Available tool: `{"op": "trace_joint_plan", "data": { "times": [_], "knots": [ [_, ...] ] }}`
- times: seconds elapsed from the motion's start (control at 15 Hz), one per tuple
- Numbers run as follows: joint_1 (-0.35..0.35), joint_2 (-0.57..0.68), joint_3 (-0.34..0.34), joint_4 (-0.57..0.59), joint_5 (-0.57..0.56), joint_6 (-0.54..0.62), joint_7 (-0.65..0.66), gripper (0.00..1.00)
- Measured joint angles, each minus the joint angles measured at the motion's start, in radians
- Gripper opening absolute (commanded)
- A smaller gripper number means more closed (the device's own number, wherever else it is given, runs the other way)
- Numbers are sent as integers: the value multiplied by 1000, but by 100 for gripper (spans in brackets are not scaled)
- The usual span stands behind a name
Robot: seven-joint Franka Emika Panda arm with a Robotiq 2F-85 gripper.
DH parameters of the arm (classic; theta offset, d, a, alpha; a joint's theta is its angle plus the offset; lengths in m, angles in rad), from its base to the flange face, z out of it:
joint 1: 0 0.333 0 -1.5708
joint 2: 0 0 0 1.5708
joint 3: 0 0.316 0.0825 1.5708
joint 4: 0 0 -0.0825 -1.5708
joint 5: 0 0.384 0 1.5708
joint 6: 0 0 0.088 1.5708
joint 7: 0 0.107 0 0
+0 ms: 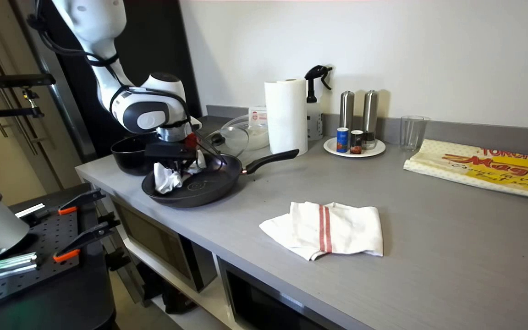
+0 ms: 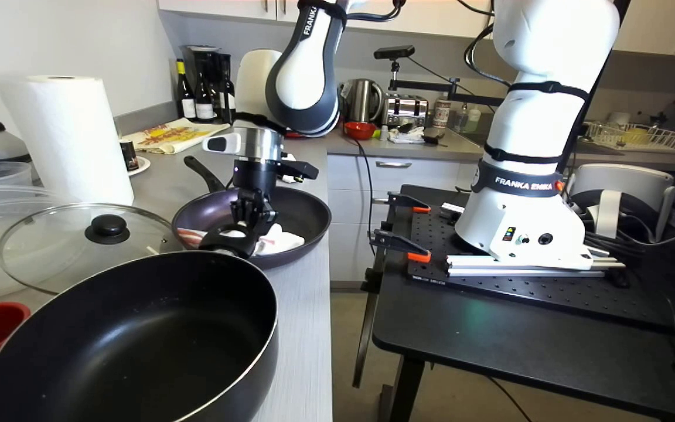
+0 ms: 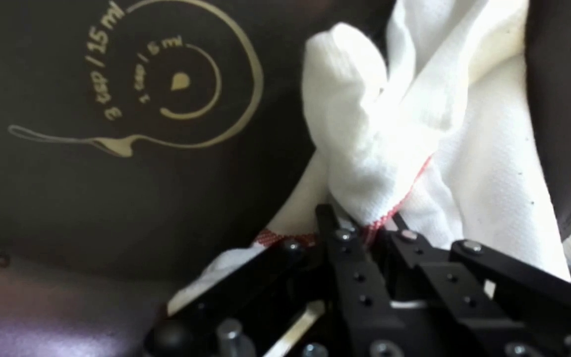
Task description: Pick the cloth and wipe the pan
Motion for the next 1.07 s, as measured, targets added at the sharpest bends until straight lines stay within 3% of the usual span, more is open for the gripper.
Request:
{"op": "trace_joint_plan", "data": {
  "times": [1.07],
  "knots": [
    [-263, 55, 225, -48, 17, -31, -206, 3]
  ]
}}
